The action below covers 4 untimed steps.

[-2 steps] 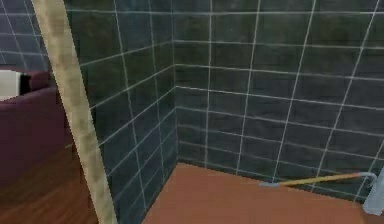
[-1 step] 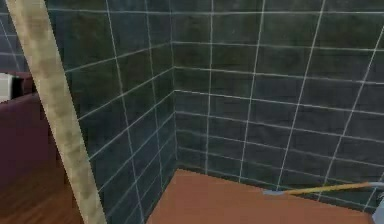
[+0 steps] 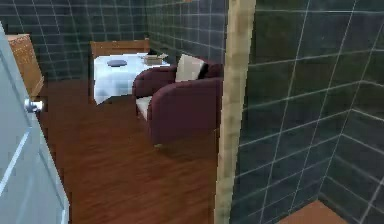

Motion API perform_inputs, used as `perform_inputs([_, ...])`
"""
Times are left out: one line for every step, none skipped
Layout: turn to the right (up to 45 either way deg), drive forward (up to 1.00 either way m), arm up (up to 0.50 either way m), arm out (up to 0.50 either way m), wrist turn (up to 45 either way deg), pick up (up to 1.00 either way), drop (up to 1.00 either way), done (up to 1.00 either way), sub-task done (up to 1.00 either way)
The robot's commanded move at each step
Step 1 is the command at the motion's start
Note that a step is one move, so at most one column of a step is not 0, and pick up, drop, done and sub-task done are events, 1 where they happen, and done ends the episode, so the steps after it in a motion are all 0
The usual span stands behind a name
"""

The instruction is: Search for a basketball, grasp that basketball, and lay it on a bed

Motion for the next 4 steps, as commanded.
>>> perform_inputs([-24.0, 0.00, 0.00, 0.00, 0.0, 0.00, 0.00, 0.00, 0.00])
perform_inputs([0.0, 1.00, 0.00, 0.00, 0.0, 0.00, 0.00, 0.00, 0.00])
perform_inputs([-3.0, 0.00, 0.00, 0.00, 0.0, 0.00, 0.00, 0.00, 0.00])
perform_inputs([0.0, 0.75, 0.00, 0.00, 0.0, 0.00, 0.00, 0.00, 0.00])
